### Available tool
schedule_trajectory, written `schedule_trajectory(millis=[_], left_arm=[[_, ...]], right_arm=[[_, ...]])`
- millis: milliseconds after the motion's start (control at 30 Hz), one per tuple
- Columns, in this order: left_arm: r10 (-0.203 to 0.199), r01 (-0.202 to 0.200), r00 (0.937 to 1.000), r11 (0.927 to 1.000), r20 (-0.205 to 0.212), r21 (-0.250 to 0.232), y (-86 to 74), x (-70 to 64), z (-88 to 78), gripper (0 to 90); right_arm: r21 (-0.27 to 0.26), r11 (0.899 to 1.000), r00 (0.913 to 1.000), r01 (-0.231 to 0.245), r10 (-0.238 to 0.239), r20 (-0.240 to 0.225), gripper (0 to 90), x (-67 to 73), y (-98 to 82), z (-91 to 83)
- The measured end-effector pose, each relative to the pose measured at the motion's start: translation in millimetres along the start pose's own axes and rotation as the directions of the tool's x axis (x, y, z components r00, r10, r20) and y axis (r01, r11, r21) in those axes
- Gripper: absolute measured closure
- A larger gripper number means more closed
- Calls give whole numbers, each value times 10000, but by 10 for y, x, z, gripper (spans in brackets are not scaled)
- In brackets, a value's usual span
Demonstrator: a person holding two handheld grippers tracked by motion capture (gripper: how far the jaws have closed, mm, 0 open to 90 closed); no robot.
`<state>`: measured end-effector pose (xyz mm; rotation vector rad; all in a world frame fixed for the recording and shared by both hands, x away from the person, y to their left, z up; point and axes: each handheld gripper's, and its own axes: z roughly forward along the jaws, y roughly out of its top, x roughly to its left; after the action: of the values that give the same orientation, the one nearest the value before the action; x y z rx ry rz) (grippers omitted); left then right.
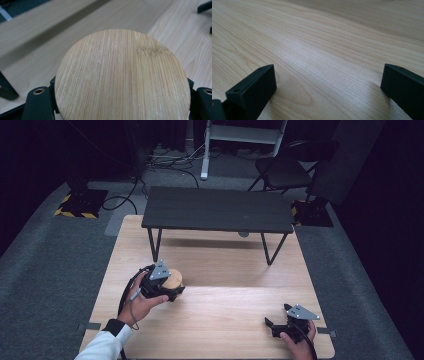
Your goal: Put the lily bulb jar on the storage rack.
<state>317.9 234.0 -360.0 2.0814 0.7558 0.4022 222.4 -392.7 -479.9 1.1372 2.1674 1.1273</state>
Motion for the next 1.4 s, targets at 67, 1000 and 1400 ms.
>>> schedule_trajectory(millis=[67,1000,1400], left_arm=[[28,-28,10000,10000,61,-20,73,15,-4,257],[976,-952,9885,9951,1154,-265,1925,149,331,257],[962,-932,9876,9952,1244,-302,2451,340,737,256]], right_arm=[[2,10000,10000,-1,1,0,0,0,0,0],[8,10000,10000,6,-6,-40,0,-10,3,1],[-1,10000,10000,11,-11,-43,0,-12,2,2]])
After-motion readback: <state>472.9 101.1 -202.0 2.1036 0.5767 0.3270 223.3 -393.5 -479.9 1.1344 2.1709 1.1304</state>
